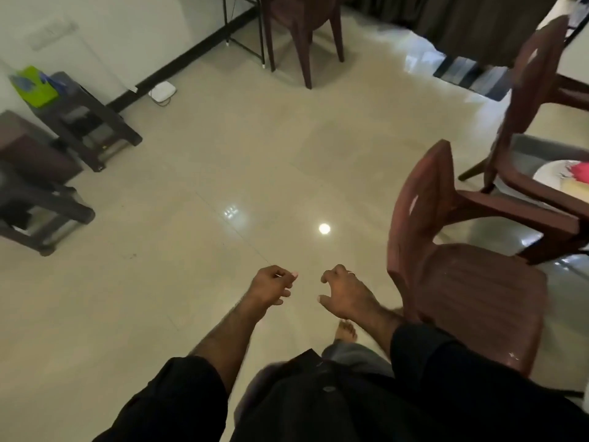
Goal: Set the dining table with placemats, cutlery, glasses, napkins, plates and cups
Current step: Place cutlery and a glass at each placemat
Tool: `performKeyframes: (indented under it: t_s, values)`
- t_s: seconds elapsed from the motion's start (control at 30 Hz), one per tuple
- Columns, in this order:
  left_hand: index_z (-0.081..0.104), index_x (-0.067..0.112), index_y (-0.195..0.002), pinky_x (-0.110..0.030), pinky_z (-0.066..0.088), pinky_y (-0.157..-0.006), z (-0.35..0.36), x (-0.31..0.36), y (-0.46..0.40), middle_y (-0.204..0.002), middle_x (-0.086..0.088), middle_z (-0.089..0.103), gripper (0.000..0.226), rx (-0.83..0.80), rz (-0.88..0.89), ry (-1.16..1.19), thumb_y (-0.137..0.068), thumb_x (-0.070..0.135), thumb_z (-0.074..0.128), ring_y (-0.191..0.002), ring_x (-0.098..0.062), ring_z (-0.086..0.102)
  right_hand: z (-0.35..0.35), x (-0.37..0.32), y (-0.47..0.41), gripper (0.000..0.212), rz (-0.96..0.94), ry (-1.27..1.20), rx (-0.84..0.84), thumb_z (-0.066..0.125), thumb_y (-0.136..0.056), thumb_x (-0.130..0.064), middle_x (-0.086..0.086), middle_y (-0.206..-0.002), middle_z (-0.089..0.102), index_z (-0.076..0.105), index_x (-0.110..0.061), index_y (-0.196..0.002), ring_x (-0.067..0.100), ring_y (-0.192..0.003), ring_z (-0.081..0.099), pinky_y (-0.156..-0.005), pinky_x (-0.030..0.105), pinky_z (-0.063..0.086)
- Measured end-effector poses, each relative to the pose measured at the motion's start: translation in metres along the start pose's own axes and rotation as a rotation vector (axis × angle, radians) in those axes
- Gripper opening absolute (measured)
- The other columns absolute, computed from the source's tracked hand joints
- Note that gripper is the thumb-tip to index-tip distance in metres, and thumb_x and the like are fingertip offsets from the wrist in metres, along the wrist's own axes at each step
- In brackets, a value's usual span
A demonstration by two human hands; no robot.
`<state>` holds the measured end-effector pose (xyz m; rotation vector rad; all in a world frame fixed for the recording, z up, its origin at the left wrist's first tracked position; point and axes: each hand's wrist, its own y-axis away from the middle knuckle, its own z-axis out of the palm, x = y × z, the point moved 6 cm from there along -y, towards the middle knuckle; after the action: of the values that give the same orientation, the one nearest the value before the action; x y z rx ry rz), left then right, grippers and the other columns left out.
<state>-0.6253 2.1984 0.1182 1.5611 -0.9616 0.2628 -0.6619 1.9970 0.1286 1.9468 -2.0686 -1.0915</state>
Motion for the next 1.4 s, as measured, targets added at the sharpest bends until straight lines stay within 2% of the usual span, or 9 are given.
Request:
performKeyframes:
  t_s: [0.13, 0.3, 0.47, 0.67, 0.93, 1.17, 1.4]
  values:
    - [0.071, 0.008, -0.111, -0.038, 0.057, -0.076, -0.049, 0.055, -0.043, -0.107, -0.014, 0.076, 0.031, 0.085, 0.009, 0.087, -0.099, 0.037, 0.075, -0.085, -0.021, 0.072, -0.054, -0.027, -0.073, 0.055, -0.030, 0.071, -0.045, 0.066, -0.092, -0.054, 0.001, -0.140, 0.046, 0.053, -0.026, -0.138, 0.026, -0.125, 0.055, -0.096, 0.043, 0.055]
    - [0.071, 0.004, -0.111, -0.036, 0.057, -0.072, -0.090, 0.122, -0.124, -0.111, -0.019, 0.076, 0.032, 0.073, 0.003, 0.107, -0.099, 0.033, 0.076, -0.085, -0.024, 0.073, -0.120, -0.033, -0.172, 0.056, 0.015, 0.049, -0.046, 0.065, -0.091, -0.057, 0.000, -0.140, 0.045, 0.054, -0.027, -0.137, 0.026, -0.122, 0.057, -0.096, 0.042, 0.054]
    - [0.070, 0.007, -0.111, -0.036, 0.058, -0.074, -0.114, 0.213, -0.239, -0.109, -0.015, 0.076, 0.032, -0.046, 0.055, -0.011, -0.100, 0.036, 0.075, -0.084, -0.021, 0.072, -0.167, -0.014, -0.266, 0.057, 0.176, -0.036, -0.001, 0.065, -0.092, -0.057, 0.002, -0.139, 0.046, 0.055, -0.026, -0.137, 0.025, -0.116, 0.061, -0.094, 0.042, 0.056]
    - [0.071, 0.006, -0.111, -0.032, 0.052, -0.067, -0.111, 0.341, -0.336, -0.099, -0.009, 0.075, 0.033, -0.209, 0.112, -0.193, -0.098, 0.036, 0.077, -0.078, -0.018, 0.069, -0.235, 0.012, -0.319, 0.054, 0.394, -0.247, 0.164, 0.067, -0.093, -0.054, 0.001, -0.138, 0.047, 0.055, -0.025, -0.137, 0.022, -0.109, 0.064, -0.091, 0.038, 0.056]
    - [0.072, 0.007, -0.109, -0.036, 0.055, -0.074, -0.011, 0.496, -0.443, -0.097, -0.006, 0.075, 0.032, -0.370, 0.202, -0.368, -0.098, 0.037, 0.076, -0.080, -0.018, 0.071, -0.327, 0.110, -0.379, 0.051, 0.607, -0.432, 0.341, 0.067, -0.095, -0.047, 0.002, -0.138, 0.047, 0.054, -0.023, -0.138, 0.023, -0.106, 0.063, -0.085, 0.033, 0.053]
    - [0.071, 0.005, -0.110, -0.037, 0.055, -0.075, 0.085, 0.604, -0.513, -0.097, -0.007, 0.075, 0.034, -0.406, 0.187, -0.420, -0.098, 0.036, 0.078, -0.076, -0.017, 0.070, -0.420, 0.199, -0.445, 0.055, 0.596, -0.457, 0.315, 0.065, -0.097, -0.049, 0.005, -0.142, 0.045, 0.052, -0.021, -0.143, 0.026, -0.114, 0.062, -0.089, 0.036, 0.056]
    - [0.071, 0.004, -0.110, -0.038, 0.056, -0.076, 0.177, 0.724, -0.574, -0.106, -0.013, 0.076, 0.034, -0.470, 0.207, -0.446, -0.098, 0.035, 0.077, -0.081, -0.020, 0.072, -0.538, 0.298, -0.501, 0.054, 0.644, -0.417, 0.376, 0.065, -0.095, -0.051, 0.005, -0.140, 0.045, 0.053, -0.023, -0.140, 0.027, -0.109, 0.065, -0.091, 0.040, 0.057]
